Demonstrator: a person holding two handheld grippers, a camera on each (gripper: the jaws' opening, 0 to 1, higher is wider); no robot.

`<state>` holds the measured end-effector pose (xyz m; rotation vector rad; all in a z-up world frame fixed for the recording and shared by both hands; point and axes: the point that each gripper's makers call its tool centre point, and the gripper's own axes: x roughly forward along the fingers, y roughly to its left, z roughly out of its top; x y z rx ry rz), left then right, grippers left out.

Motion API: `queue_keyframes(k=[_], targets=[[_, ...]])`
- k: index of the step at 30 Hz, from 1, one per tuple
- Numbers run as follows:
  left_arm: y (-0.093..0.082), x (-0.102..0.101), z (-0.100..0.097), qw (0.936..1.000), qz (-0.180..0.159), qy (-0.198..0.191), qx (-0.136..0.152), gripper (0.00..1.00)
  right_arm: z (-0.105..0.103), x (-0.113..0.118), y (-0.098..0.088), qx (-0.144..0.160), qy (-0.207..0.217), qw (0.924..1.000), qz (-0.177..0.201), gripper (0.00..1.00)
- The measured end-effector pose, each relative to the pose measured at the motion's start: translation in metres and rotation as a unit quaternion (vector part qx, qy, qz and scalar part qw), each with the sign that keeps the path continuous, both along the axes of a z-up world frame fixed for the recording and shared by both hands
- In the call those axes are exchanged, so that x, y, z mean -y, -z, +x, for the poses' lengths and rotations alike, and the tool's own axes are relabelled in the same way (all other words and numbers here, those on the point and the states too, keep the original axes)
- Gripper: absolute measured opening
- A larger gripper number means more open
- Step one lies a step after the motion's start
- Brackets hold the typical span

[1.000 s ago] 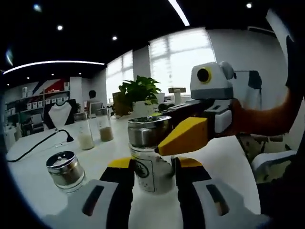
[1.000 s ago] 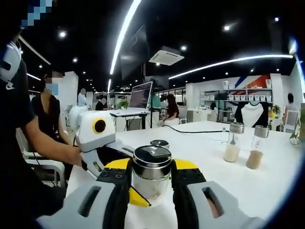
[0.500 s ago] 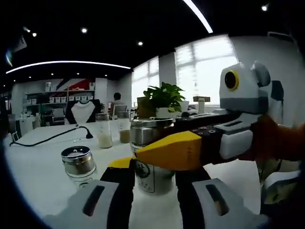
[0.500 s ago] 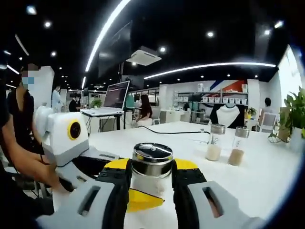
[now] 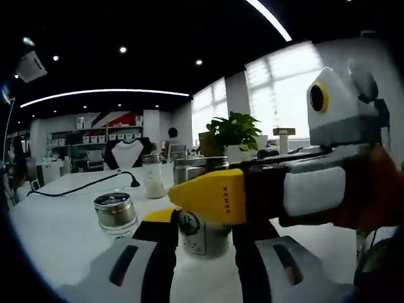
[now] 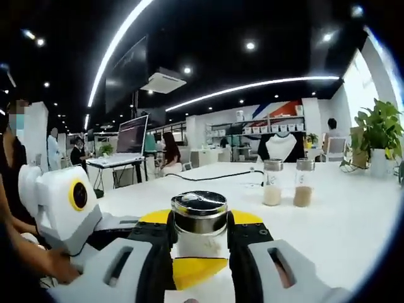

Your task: Rotate the seasoning bottle until the label or dispensing opening points toward the visible target arrow and the bottle remains upright within the marked orientation range

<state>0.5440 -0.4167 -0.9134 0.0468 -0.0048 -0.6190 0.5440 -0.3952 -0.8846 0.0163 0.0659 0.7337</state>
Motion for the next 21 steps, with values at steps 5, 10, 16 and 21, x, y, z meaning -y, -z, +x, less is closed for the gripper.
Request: queue_keyframes(k=[5,10,16,21], targets=[[0.001,-0.007,-0.003,0.9982,0.031,0.052,0.009,0.35,-0.007,-0.009,0.001,-0.008,-0.061,0.9981,0.006,0.31],[0.004,-0.009,-0.006,0.9965,0.014,0.082,-0.013,0.35,-0.012,-0.014,0.0,0.0,-0.085,0.9964,-0.002,0.31],[0.007,-0.009,-0.006,0.9945,0.012,0.103,-0.018,0.36,-0.015,-0.017,0.007,-0.001,-0.119,0.9928,-0.017,0.31],[0.004,-0.005,-0.008,0.9906,-0.007,0.135,-0.02,0.37,-0.018,-0.018,0.004,0.0,-0.148,0.9889,-0.015,0.31]])
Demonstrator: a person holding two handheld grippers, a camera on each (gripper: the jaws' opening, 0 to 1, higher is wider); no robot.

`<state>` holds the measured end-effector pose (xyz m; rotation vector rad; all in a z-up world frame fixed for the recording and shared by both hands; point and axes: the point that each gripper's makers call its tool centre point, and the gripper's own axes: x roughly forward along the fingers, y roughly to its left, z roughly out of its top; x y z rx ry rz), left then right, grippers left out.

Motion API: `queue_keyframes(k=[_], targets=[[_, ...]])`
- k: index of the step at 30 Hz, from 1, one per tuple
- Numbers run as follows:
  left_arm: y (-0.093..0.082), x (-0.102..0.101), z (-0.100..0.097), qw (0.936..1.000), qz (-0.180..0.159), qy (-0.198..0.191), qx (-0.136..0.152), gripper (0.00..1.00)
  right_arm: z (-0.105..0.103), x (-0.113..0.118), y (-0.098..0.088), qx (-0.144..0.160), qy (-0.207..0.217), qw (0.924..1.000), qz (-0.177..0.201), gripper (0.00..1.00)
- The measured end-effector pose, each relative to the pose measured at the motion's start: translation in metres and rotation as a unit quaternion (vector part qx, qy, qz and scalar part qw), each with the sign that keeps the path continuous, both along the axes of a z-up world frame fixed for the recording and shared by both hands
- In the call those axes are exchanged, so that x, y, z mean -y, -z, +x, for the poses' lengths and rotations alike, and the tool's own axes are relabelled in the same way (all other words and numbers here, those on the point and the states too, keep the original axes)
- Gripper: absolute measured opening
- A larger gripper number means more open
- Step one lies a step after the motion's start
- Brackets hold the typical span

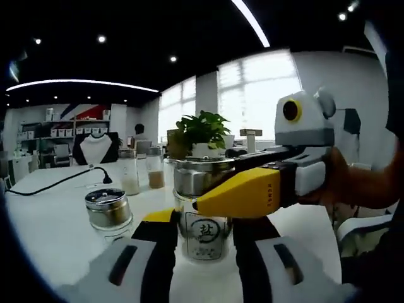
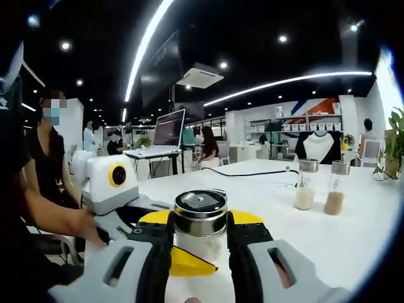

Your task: Rotate the seasoning bottle until the label or dispensing opening points toward the visible target arrow and the bottle remains upright within the marked orientation range

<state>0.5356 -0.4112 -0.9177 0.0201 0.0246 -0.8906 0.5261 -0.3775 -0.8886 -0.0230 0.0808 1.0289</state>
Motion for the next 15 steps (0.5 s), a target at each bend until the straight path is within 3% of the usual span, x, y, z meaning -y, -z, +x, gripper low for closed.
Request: queue_keyframes(k=[4,6,9,15], targets=[[0.0,0.002,-0.002,0.9996,-0.009,0.025,-0.009,0.37,-0.005,-0.001,0.0,-0.002,-0.034,0.9994,-0.006,0.31],[0.006,0.004,-0.003,0.9991,0.017,0.04,0.0,0.37,-0.006,0.0,0.005,-0.007,-0.055,0.9983,-0.017,0.31],[0.01,0.005,-0.006,0.9977,0.026,0.062,-0.001,0.37,-0.006,0.001,0.007,-0.011,-0.063,0.9978,-0.019,0.31],[0.005,0.006,-0.015,0.9917,0.016,0.124,-0.029,0.36,-0.013,0.004,-0.001,-0.019,-0.109,0.9938,-0.007,0.31]])
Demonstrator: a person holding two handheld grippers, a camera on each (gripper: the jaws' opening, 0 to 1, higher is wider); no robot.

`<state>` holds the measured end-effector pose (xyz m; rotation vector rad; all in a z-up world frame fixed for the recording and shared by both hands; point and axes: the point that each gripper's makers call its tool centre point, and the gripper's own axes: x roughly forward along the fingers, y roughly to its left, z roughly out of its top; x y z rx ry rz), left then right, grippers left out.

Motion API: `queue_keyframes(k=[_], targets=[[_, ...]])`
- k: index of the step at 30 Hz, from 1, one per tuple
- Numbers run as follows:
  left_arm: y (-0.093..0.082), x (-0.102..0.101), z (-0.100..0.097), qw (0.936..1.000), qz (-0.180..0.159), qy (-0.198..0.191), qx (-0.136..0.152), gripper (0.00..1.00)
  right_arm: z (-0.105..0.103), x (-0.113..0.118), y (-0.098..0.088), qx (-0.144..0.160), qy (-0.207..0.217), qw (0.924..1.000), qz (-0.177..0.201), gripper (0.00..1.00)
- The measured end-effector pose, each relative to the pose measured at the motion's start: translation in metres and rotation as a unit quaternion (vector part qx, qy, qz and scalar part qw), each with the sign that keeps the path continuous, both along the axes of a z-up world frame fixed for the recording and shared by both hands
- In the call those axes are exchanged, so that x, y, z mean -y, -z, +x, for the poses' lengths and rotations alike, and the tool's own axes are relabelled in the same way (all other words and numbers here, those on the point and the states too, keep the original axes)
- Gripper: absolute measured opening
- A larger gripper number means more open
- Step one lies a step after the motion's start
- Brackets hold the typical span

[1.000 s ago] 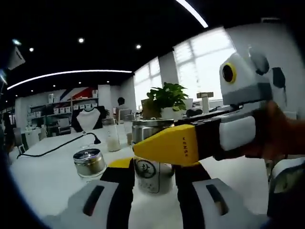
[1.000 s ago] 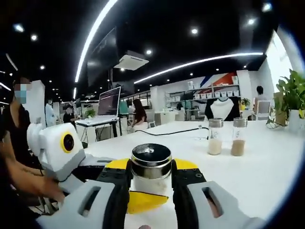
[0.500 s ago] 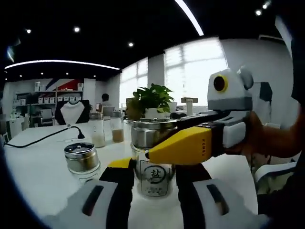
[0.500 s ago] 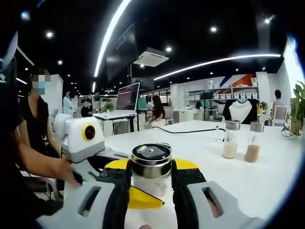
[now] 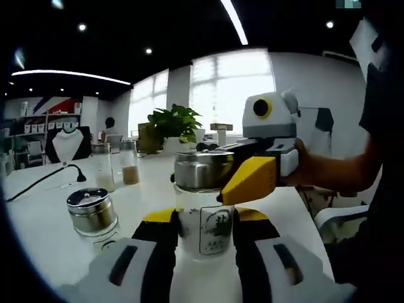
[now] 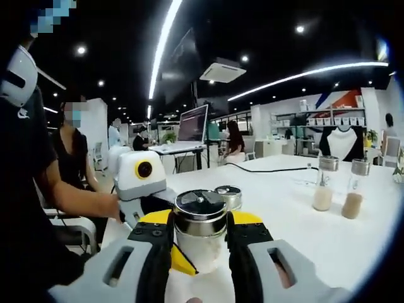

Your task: Rotate the seasoning bottle until the label or dispensing opening points toward the visible target arrow and the bottle remains upright within the marked orientation range

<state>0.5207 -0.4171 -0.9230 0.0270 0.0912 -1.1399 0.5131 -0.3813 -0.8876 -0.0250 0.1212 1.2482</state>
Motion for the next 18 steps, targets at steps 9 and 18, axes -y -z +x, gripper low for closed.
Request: queue_keyframes(k=[9,18], targets=[[0.005,-0.009,0.015,0.9955,0.025,-0.091,0.0,0.35,0.015,0.004,0.002,-0.004,0.068,0.9976,-0.008,0.3],[-0.004,-0.009,0.022,0.9799,0.01,-0.196,0.036,0.35,0.027,0.007,-0.008,-0.042,0.185,0.98,0.059,0.31]])
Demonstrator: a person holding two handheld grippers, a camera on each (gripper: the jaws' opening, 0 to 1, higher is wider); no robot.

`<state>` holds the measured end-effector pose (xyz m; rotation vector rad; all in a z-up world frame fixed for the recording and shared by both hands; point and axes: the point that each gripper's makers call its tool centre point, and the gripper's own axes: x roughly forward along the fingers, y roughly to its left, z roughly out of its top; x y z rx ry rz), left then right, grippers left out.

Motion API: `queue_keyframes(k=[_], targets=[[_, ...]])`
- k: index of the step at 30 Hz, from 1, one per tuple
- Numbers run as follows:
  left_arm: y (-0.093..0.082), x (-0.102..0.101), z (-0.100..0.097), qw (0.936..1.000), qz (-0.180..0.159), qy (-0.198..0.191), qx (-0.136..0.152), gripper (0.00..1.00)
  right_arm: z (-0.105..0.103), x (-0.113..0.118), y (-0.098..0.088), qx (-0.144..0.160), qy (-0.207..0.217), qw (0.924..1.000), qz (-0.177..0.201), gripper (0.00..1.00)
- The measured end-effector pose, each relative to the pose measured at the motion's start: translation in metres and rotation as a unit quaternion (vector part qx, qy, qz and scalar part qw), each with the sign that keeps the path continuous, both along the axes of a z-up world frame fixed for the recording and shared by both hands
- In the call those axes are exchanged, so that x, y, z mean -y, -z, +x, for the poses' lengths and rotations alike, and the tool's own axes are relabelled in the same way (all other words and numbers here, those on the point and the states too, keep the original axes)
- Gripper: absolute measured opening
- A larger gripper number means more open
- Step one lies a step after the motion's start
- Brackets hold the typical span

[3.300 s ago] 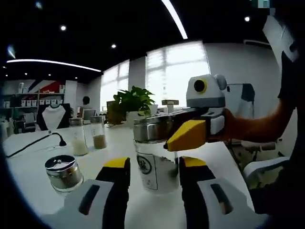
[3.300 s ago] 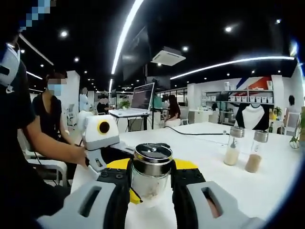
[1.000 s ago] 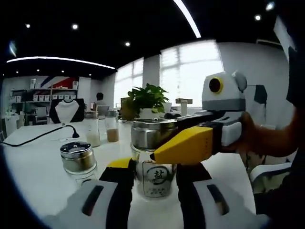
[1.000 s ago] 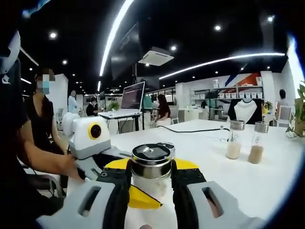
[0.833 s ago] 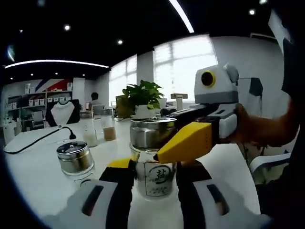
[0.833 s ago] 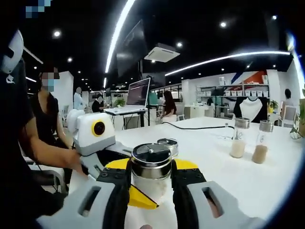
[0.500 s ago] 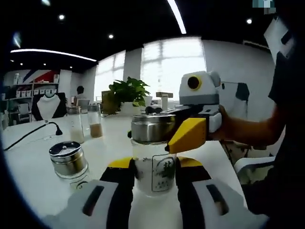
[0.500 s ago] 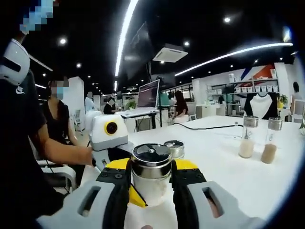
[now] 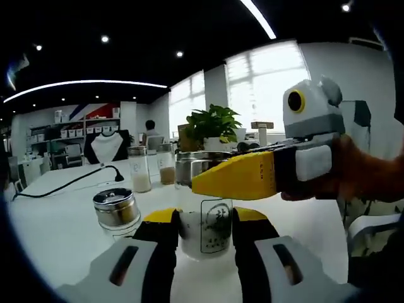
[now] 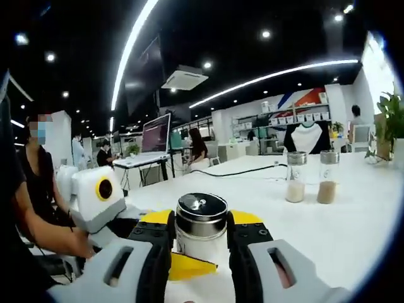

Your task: Rotate the seasoning bottle until the label or dispensing opening points toward the visible target arrow and the bottle remains upright within the marked orientation range

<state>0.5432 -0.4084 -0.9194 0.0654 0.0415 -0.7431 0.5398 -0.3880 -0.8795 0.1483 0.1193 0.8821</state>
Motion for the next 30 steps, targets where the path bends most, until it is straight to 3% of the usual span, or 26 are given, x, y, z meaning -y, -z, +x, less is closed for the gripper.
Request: queue_keyframes(k=[2,4,8,14,18,30], targets=[[-0.001,-0.001,0.002,0.9995,0.003,-0.028,0.012,0.35,0.002,-0.001,-0.005,-0.004,0.011,0.9996,0.027,0.31],[-0.001,-0.001,0.003,0.9991,-0.013,-0.04,0.003,0.35,0.003,0.0,-0.003,-0.005,0.017,0.9996,0.021,0.31],[0.002,-0.005,0.007,0.9982,-0.005,-0.06,0.004,0.35,0.004,-0.004,-0.002,0.006,0.025,0.9997,-0.001,0.29],[-0.001,-0.007,0.008,0.9986,0.007,-0.046,0.026,0.35,0.007,-0.003,-0.003,0.008,0.003,0.9999,-0.009,0.28],[-0.002,-0.009,0.002,0.9987,-0.036,-0.029,-0.018,0.35,0.005,-0.005,-0.006,0.019,-0.015,0.9996,-0.013,0.28],[0.009,-0.032,-0.015,0.9987,-0.002,-0.04,-0.032,0.4,0.021,0.0,-0.001,0.048,-0.031,0.9974,-0.044,0.28]])
